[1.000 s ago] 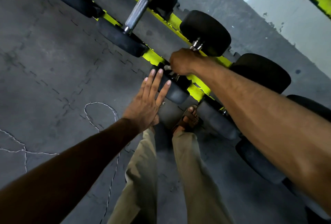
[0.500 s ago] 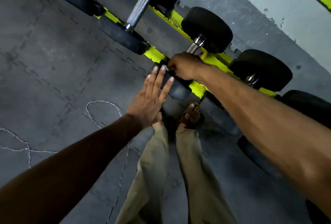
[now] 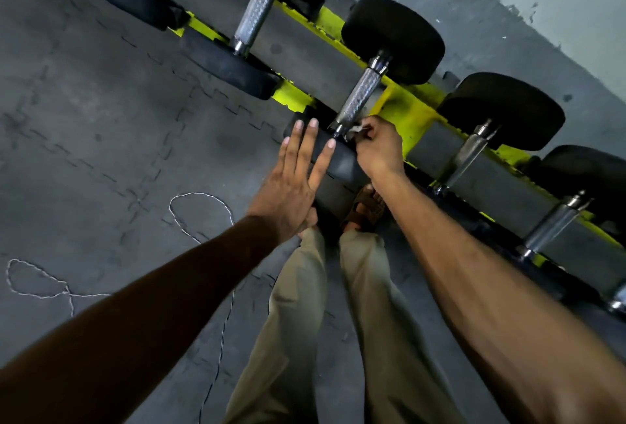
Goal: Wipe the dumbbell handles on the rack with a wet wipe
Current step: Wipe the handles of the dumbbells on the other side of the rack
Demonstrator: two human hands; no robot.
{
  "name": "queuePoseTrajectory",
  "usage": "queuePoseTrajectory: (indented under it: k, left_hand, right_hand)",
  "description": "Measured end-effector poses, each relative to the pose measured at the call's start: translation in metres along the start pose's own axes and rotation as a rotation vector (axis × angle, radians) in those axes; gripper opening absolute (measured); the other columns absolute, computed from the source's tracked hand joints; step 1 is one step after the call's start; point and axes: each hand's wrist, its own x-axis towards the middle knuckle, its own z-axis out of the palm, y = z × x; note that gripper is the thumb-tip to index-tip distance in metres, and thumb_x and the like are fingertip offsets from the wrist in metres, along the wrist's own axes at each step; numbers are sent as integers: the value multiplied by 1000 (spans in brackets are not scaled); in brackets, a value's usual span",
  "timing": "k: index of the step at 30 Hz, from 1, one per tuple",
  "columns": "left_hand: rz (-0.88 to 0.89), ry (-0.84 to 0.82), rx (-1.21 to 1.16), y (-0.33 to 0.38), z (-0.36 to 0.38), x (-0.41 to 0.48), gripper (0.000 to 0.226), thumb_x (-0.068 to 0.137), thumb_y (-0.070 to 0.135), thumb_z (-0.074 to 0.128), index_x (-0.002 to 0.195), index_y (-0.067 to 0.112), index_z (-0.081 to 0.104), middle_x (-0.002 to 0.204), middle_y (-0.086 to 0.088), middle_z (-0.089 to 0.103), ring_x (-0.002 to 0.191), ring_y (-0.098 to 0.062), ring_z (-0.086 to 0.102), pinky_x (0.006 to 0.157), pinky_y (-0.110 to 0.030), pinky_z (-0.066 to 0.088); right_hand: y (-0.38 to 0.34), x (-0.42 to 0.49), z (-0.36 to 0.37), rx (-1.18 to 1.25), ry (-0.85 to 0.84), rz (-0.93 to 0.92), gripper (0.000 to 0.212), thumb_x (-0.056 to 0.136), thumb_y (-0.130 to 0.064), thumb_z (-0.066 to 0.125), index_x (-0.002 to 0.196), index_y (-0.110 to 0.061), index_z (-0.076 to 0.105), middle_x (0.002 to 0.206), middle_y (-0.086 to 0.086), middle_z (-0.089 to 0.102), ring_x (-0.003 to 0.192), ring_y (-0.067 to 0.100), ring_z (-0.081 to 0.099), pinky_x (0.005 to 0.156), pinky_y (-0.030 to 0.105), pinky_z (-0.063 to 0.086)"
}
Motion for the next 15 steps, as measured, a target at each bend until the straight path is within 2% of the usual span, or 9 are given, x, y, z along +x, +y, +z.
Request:
queuePoseTrajectory:
  k: [2, 3, 4, 5, 7, 9, 10, 12, 15]
  left_hand:
    - [1, 10, -10, -1, 0, 2, 124, 86, 55, 62, 161, -1, -19, 163, -40, -21, 155, -55, -10, 129, -59, 8]
    - [3, 14, -23, -1, 0, 2, 125, 86, 55, 64, 161, -1, -20, 163, -40, -21, 155, -55, -10, 128, -60, 8]
    - [10, 15, -35, -1, 1, 2, 125, 86, 54, 64, 160, -1, -20, 163, -39, -22, 155, -55, -11, 128, -60, 10]
    - [16, 12, -42, -1, 2, 1, 125, 87, 54, 63, 160, -1, -21, 163, -39, -22, 155, -55, -11, 128, -61, 11]
    - [25, 12, -37, -2, 5, 0, 125, 87, 54, 63, 159, -1, -22, 163, -39, -23, 155, -56, -12, 127, -61, 14]
    - [27, 13, -32, -2, 5, 0, 127, 85, 55, 65, 159, -2, -22, 163, -39, -24, 155, -56, -12, 127, -60, 14]
    - [32, 13, -32, -3, 5, 0, 128, 84, 55, 65, 160, -2, -22, 163, -39, -24, 155, -56, -11, 127, -60, 14]
    - [40, 4, -38, -3, 3, -2, 127, 84, 52, 65, 160, -1, -21, 163, -38, -23, 155, -55, -11, 127, -60, 14]
    - [39, -2, -45, -4, 3, -4, 124, 83, 48, 63, 160, -1, -21, 163, -38, -24, 155, -55, -12, 127, -60, 14]
  right_hand:
    - [3, 9, 6, 309, -24, 108, 23, 84, -4, 56, 76, -22, 69, 71, -2, 71, 67, 16, 66, 68, 37, 54]
    - [1, 18, 6, 447, -64, 159, 27, 86, 5, 52, 77, -14, 69, 64, 2, 68, 56, 14, 61, 59, 32, 51]
    - [-4, 26, 5, 588, -116, 216, 25, 88, 12, 47, 86, -2, 68, 68, 10, 69, 53, 16, 60, 55, 28, 50]
    - [-11, 33, 3, 707, -163, 272, 28, 87, 14, 42, 97, 6, 67, 81, 19, 70, 59, 20, 64, 57, 27, 52]
    - [-23, 51, -4, 955, -230, 376, 40, 82, 13, 35, 105, 3, 67, 97, 22, 71, 76, 25, 72, 73, 31, 55]
    - [-34, 67, -10, 1216, -224, 423, 41, 85, 10, 30, 100, -2, 66, 87, 15, 74, 77, 25, 73, 74, 34, 56]
    - [-37, 71, -10, 1271, -208, 420, 41, 85, 9, 29, 98, -3, 66, 84, 13, 74, 76, 24, 73, 73, 36, 56]
    - [-39, 70, -11, 1281, -160, 413, 44, 70, 8, 34, 100, 0, 65, 90, 16, 74, 82, 25, 72, 75, 39, 57]
    - [-31, 51, -13, 1055, -102, 319, 51, 54, 11, 47, 100, -6, 62, 96, 14, 69, 82, 22, 70, 71, 33, 58]
